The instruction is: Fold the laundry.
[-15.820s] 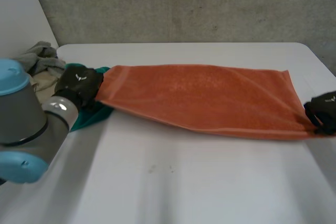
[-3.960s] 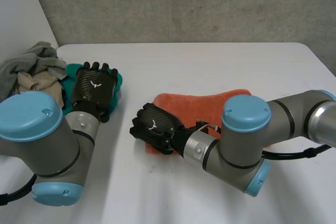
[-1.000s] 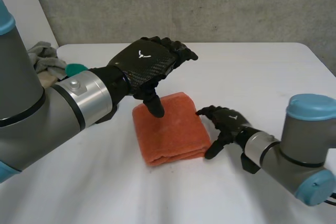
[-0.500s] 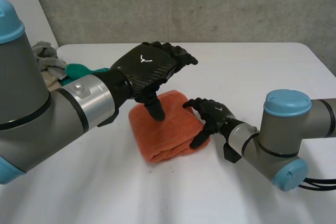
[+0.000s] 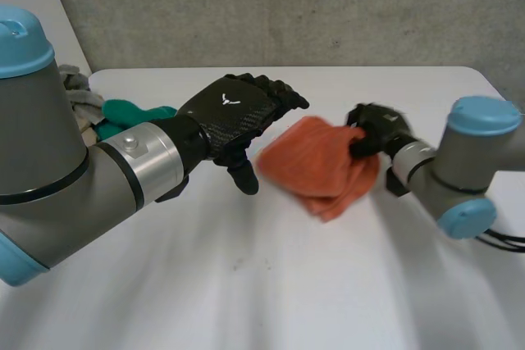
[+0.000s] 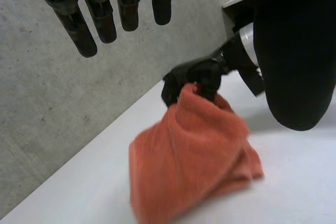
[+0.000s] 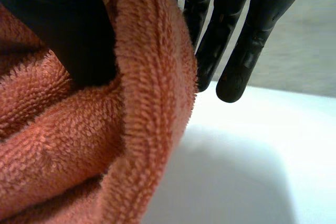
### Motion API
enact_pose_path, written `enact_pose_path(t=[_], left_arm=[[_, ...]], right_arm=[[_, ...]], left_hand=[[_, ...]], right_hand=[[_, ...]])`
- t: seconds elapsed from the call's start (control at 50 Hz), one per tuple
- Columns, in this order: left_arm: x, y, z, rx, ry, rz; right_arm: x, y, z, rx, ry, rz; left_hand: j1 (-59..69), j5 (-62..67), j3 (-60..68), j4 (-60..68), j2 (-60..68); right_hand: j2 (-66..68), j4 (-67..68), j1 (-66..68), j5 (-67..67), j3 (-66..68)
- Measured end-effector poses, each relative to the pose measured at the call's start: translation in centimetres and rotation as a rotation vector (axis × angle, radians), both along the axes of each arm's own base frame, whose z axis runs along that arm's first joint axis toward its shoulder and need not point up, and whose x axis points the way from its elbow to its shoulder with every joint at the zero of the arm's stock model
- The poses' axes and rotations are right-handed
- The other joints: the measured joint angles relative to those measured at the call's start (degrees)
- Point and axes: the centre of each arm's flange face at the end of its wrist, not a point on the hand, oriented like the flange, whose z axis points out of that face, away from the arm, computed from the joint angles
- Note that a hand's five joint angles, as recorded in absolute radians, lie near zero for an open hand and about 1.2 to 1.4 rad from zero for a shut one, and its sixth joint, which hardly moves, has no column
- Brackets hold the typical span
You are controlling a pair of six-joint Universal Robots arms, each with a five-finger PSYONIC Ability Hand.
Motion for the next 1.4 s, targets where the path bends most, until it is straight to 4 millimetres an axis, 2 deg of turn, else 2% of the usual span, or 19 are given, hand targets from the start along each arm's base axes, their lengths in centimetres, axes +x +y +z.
enact_pose_path(t=[0.12, 0.14, 0.16, 0.22, 0.24, 0.28, 0.34, 0.36, 0.42, 0.54, 0.66, 0.82, 0.84, 0.9, 0.92, 0.94, 1.12, 1.22, 1.4], left_arm=[[0.0, -0.1, -0.2, 0.006, -0.003, 0.0], [0.0, -0.1, -0.2, 0.006, -0.003, 0.0], [-0.1, -0.1, -0.4, 0.01, -0.006, 0.0], [-0.1, -0.2, -0.6, 0.015, -0.008, 0.0], [-0.2, -0.2, -0.8, 0.021, -0.012, -0.001], [-0.2, -0.2, -1.0, 0.026, -0.015, -0.002], [-0.3, -0.2, -1.1, 0.029, -0.017, -0.003], [-0.3, -0.2, -1.3, 0.034, -0.02, -0.004], [-0.4, -0.2, -1.4, 0.036, -0.021, -0.005], [-0.4, -0.2, -1.4, 0.036, -0.021, -0.006], [-0.5, -0.3, -1.7, 0.042, -0.024, -0.007], [-0.5, -0.4, -2.1, 0.054, -0.029, -0.007], [-0.5, -0.4, -2.1, 0.056, -0.029, -0.007], [-0.5, -0.4, -2.1, 0.058, -0.028, -0.006], [-0.5, -0.4, -2.1, 0.062, -0.025, -0.004], [-0.5, -0.4, -2.1, 0.064, -0.023, -0.003], [-0.4, -0.5, -1.9, 0.078, -0.009, 0.005], [-0.4, -0.4, -1.7, 0.076, -0.005, 0.005], [-0.2, -0.3, -0.8, 0.048, 0.01, 0.009]], right_arm=[[-4.9, -5.1, 0.0, -0.09, 0.108, -0.162], [-4.9, -5.1, 0.0, -0.09, 0.108, -0.162], [-6.5, -6.8, -0.2, -0.117, 0.142, -0.213], [-7.7, -8.2, -0.4, -0.134, 0.166, -0.247], [-9.2, -10.1, -0.8, -0.148, 0.199, -0.289], [-10.3, -11.3, -1.1, -0.151, 0.224, -0.313], [-11.3, -12.4, -1.4, -0.154, 0.249, -0.338], [-13.0, -13.7, -1.7, -0.163, 0.291, -0.375], [-14.6, -14.7, -1.8, -0.178, 0.329, -0.41], [-19.7, -16.5, -1.6, -0.239, 0.464, -0.507], [-22.3, -17.1, -1.3, -0.268, 0.535, -0.551], [-22.8, -17.2, -1.1, -0.279, 0.574, -0.56], [-22.8, -17.2, -1.1, -0.278, 0.579, -0.561], [-22.8, -17.1, -1.2, -0.276, 0.586, -0.562], [-22.8, -17.1, -1.4, -0.271, 0.594, -0.563], [-22.9, -17.0, -1.6, -0.263, 0.603, -0.562], [-24.0, -15.9, -2.7, -0.172, 0.656, -0.546], [-24.9, -14.7, -0.9, -0.151, 0.738, -0.534], [-24.8, -13.0, 6.6, -0.401, 1.205, -0.534]], left_hand=[[0.0, 0.0, 0.0, 0.0, 0.0], [0.0, 0.0, 0.0, 0.0, 0.0], [0.0, 0.0, 0.0, 0.0, 0.0], [0.0, 0.0, 0.0, 0.0, 0.0], [0.0, 0.0, 0.0, 0.0, 0.0], [0.0, 0.0, 0.0, 0.0, 0.0], [0.0, 0.0, 0.0, 0.0, 0.0], [0.0, 0.0, 0.0, 0.0, 0.0], [0.0, 0.0, 0.0, 0.0, 0.0], [0.0, 0.0, 0.0, 0.0, 0.0], [0.0, 0.0, 0.0, 0.0, 0.0], [0.0, 0.0, 0.0, 0.0, 0.0], [0.0, 0.0, 0.0, 0.0, 0.0], [0.0, 0.0, 0.0, 0.0, 0.0], [0.0, 0.0, 0.0, 0.0, 0.0], [0.0, 0.0, 0.0, 0.0, 0.0], [0.0, 0.0, 0.0, 0.0, 0.0], [0.0, 0.0, 0.0, 0.0, 0.0], [0.0, 0.0, -0.1, 0.0, 0.0]], right_hand=[[0.2, 0.0, 0.0, 0.0, 0.2], [0.2, 0.0, 0.0, 0.0, 0.2], [0.2, 0.0, 0.0, 0.0, 0.2], [0.6, 0.0, 0.0, 0.0, 0.9], [0.6, 0.0, 0.0, 0.4, 0.9], [0.6, 0.0, 0.0, 0.7, 0.9], [0.6, 0.0, 0.0, 0.7, 0.9], [0.6, 0.0, 0.0, 0.7, 1.4], [0.6, 0.0, 0.0, 0.7, 1.7], [0.6, 0.0, 0.0, 0.7, 2.0], [0.6, 0.0, 0.0, 0.7, 2.0], [-0.2, -1.0, -0.1, 0.6, 0.8], [-12.9, -14.0, -13.0, -11.5, -11.9], [-12.9, -14.0, -13.0, -11.5, -11.9], [-41.8, -41.1, -35.6, -37.9, -40.4], [-51.0, -52.3, -39.4, -47.5, -50.3], [-53.3, -54.5, -39.6, -49.6, -53.3], [-53.3, -54.5, -39.6, -49.6, -53.3], [-53.3, -54.5, -39.6, -50.2, -53.3]])
